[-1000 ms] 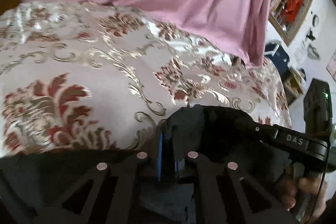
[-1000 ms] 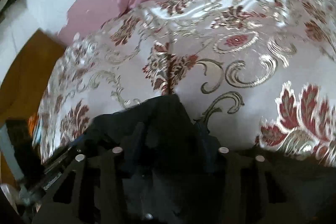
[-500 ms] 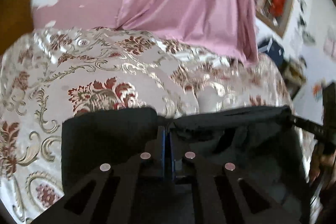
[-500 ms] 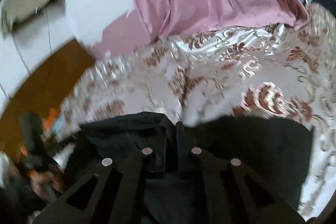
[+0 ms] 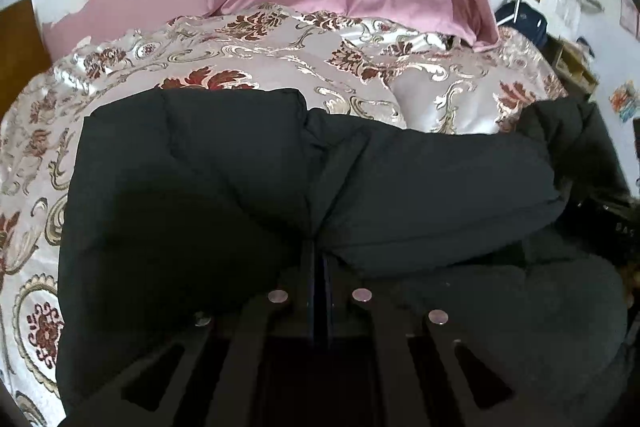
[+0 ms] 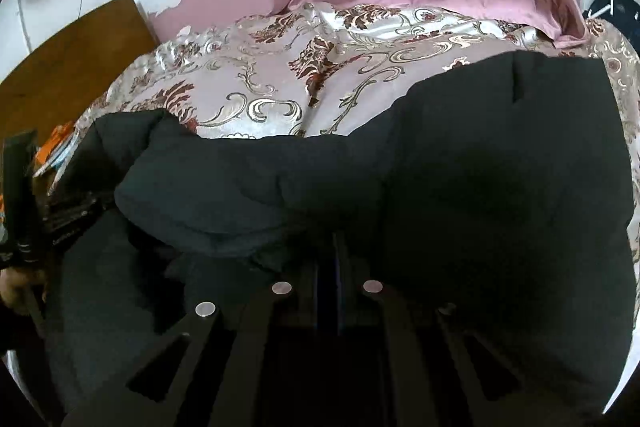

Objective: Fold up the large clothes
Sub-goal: 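Grasp the folded jacket edge with the left tool while the right tool grasps beside it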

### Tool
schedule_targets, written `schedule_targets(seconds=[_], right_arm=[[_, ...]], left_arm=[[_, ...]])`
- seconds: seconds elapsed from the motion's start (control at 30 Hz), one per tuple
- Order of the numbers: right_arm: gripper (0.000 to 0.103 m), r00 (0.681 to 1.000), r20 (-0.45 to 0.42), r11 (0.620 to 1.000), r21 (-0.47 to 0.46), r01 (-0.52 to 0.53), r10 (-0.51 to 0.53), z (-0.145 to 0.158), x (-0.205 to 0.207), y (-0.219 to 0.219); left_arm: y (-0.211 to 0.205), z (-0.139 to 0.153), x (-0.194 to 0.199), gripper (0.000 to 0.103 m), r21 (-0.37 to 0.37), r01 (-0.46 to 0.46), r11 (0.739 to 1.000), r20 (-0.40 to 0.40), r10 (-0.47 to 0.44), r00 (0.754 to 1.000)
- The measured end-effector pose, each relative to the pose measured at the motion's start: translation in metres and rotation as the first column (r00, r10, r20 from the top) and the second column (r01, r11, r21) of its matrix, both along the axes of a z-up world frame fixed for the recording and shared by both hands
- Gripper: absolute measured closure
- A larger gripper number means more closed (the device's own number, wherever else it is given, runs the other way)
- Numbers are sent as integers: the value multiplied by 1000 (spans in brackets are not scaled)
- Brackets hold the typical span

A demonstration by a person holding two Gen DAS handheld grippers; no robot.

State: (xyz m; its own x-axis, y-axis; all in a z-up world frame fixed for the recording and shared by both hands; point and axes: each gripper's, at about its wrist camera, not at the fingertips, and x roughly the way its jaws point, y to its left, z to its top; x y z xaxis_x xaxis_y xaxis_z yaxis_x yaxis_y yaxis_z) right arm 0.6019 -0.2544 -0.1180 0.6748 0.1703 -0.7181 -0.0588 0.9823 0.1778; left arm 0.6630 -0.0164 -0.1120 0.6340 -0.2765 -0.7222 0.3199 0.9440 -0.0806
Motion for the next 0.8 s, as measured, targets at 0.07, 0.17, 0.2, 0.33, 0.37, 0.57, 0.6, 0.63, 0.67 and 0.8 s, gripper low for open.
schedule_targets(seconds=[0.07,0.17,0.2,0.33,0.37,0.57,0.6,0.63,0.67,0.8], right_arm=[[97,1000,13,1000,26,-4,4,1,-4,-4],[93,1000,15,996,89,-11,10,5,-10,-13],[91,1000,-6,992,127,-1,1,12,-12,-20],[57,998,29,978,204,44,-51,39,-32,-32],[46,996,61,975,215,50,-64,48,-36,-33],[34,981,86,952,267,147,-175,67,9,-28],[34,985,51,951,274,145,-165,61,22,-24],[35,991,15,952,279,126,-136,50,36,-15],[41,994,-7,956,276,104,-106,42,44,-6],[47,1000,7,992,122,-11,10,16,41,32]], left_arm=[[3,3,-2,99,-30,11,999,6,-11,1000],[10,7,-4,97,-93,28,995,17,-27,999],[13,9,-5,96,-116,30,993,18,-28,999],[18,18,-9,95,-169,50,984,28,-46,999],[18,19,-10,93,-162,55,985,27,-51,998],[15,27,-24,93,-108,109,988,26,-107,994],[17,33,-30,93,-116,118,986,49,-113,992],[19,42,-40,93,-111,122,986,102,-111,989],[19,49,-47,92,-96,117,988,147,-102,984],[10,70,-63,51,-72,127,989,302,-100,948]])
